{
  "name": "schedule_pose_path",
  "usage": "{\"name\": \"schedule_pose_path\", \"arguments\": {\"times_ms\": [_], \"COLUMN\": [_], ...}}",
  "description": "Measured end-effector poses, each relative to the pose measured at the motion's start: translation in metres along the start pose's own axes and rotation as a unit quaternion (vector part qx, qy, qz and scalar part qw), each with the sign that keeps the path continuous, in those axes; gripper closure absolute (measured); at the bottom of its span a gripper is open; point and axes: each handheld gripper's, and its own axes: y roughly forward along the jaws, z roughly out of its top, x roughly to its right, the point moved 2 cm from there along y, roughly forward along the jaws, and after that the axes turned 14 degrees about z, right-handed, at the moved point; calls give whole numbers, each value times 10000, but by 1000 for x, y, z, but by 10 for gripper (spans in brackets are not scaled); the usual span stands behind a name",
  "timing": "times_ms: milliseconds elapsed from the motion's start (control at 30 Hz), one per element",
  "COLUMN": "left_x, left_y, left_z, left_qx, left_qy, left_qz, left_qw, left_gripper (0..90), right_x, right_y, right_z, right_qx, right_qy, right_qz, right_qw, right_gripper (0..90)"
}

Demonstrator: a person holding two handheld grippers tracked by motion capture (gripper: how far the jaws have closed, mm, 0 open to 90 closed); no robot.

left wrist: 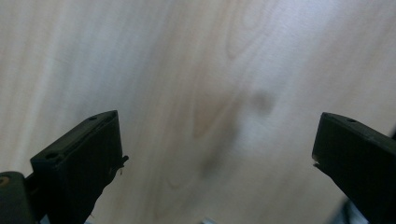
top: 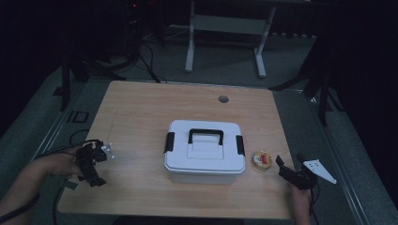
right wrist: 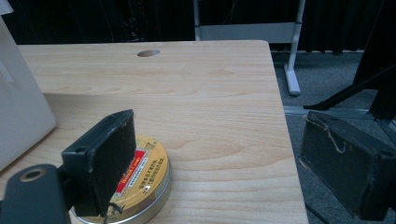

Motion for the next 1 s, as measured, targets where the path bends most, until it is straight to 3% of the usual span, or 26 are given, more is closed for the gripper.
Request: {"name": "schedule_pose_path", "arguments": {"times_ms": [67,133,267,700,1000], "left_x": [1,1,-2,-18,-29], "left_y": [-2,-5,-13,-40,-62], "left_z": [4,8,13,26,37], "left_qx": [-195,-187,-175,-195,-23], "left_qy": [28,175,197,271,135], "left_qz": [-137,-162,-242,-24,-88], "left_qw": [9997,9995,9994,9994,9999], "left_gripper": [41,41,33,33,34], "right_x": [0,0,0,0,-1], "right_y": [0,0,0,0,0], "right_z": [0,0,0,0,0], "right_qx": [1,2,10,-3,-11], "right_qy": [0,1,2,-9,-7], "right_qz": [2,2,2,9,23], "right_qw": [10000,10000,10000,10000,10000], "right_gripper": [105,105,105,105,105]}}
